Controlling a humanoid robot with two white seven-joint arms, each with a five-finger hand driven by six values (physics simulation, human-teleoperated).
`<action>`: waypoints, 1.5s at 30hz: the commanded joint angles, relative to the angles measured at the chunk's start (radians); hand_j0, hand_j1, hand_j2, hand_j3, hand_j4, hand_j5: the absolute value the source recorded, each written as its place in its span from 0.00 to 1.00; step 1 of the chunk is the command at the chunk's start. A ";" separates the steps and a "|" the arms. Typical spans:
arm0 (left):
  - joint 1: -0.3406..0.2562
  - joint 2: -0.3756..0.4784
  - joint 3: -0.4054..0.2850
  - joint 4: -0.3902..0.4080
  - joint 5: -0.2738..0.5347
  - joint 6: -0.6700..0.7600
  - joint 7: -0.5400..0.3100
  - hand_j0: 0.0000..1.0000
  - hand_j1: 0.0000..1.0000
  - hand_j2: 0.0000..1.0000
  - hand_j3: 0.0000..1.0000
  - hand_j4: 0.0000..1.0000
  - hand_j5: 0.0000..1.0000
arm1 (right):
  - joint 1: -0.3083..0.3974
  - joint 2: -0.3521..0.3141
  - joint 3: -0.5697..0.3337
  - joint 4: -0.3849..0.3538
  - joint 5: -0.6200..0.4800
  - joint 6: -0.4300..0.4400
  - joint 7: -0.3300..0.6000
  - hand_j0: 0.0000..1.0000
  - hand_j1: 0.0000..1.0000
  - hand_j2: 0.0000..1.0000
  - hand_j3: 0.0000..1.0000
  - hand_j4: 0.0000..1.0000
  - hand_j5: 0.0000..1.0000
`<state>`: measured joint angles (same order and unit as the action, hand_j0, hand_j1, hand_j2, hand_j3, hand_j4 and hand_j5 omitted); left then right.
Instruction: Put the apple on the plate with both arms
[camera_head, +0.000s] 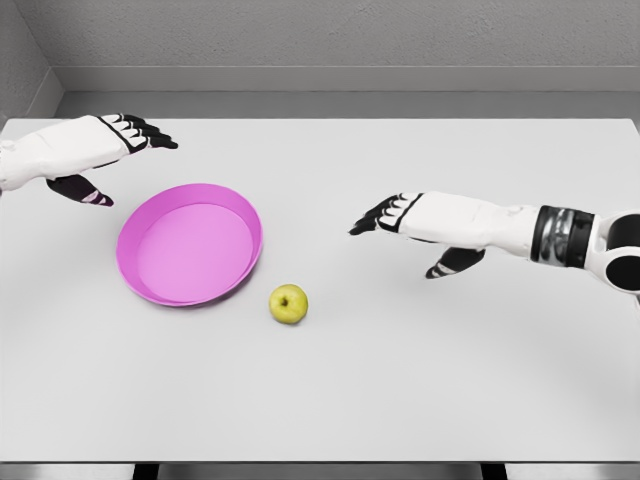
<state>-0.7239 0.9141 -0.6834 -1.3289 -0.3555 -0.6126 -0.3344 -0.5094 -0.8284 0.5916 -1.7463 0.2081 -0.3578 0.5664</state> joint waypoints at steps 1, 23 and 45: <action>0.000 0.003 -0.005 -0.030 0.007 0.002 0.000 1.00 1.00 1.00 1.00 1.00 1.00 | 0.006 -0.098 -0.203 0.008 -0.010 0.002 -0.003 1.00 1.00 1.00 1.00 1.00 1.00; 0.086 -0.089 -0.125 -0.432 -0.013 0.002 0.002 1.00 1.00 1.00 1.00 1.00 1.00 | 0.075 -0.112 -0.340 0.119 -0.013 -0.159 0.006 1.00 1.00 1.00 1.00 1.00 1.00; -0.015 -0.141 -0.289 -0.420 -0.174 0.002 -0.063 1.00 1.00 1.00 1.00 1.00 1.00 | 0.089 -0.097 -0.334 0.120 -0.013 -0.158 0.006 1.00 1.00 1.00 1.00 1.00 1.00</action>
<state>-0.7394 0.7808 -0.9624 -1.7508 -0.5226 -0.6126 -0.3907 -0.4203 -0.9233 0.2579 -1.6258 0.2003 -0.5188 0.5732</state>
